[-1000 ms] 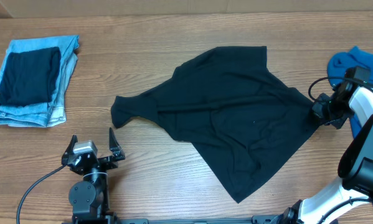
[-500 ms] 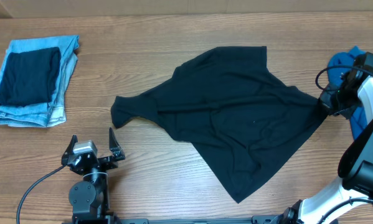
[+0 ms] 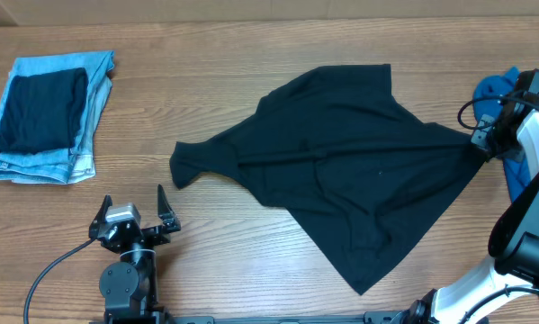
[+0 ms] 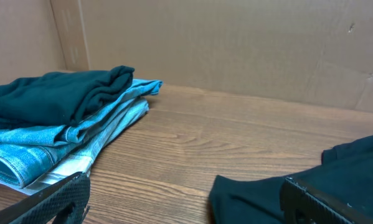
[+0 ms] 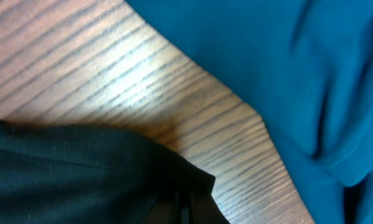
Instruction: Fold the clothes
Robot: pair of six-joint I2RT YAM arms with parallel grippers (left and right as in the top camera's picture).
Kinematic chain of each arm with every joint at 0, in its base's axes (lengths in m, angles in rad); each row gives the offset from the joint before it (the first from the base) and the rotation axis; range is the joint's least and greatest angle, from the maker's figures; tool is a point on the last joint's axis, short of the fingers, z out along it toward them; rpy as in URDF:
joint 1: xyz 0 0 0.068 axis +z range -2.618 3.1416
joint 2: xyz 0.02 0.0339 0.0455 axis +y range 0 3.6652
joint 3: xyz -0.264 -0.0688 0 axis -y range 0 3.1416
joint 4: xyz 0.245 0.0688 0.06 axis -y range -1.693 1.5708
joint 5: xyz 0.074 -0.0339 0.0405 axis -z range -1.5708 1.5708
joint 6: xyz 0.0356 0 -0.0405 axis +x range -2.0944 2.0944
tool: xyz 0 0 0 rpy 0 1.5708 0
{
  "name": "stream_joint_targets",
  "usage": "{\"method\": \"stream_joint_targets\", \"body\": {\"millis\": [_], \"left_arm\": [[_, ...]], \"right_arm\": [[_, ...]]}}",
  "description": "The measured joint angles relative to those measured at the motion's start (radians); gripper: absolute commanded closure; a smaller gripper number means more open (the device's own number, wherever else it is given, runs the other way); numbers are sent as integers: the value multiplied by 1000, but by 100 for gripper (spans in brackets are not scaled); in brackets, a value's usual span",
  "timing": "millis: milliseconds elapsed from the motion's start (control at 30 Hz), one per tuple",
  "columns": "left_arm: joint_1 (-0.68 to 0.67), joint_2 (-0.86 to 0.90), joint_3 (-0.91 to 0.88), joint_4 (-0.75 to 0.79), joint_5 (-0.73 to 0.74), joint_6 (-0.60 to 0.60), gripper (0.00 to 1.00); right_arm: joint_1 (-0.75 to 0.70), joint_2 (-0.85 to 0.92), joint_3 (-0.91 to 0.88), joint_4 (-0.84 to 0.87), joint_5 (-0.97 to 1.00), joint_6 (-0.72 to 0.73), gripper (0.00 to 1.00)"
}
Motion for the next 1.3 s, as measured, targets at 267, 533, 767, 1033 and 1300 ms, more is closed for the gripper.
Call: {"method": "stream_joint_targets", "body": {"millis": [267,533,767,1033,1300], "left_arm": [[0,0,0,0,0,0,0],[0,0,0,0,0,0,0],[0,0,0,0,0,0,0],[0,0,0,0,0,0,0],[0,0,0,0,0,0,0]], "right_arm": [[0,0,32,-21,30,-6,22],[39,-23,246,-451,-189,143,41],[121,-27,103,-604,-321,323,59],[138,-27,-137,-494,-393,430,59],[193,-27,-190,-425,-424,476,51]]}}
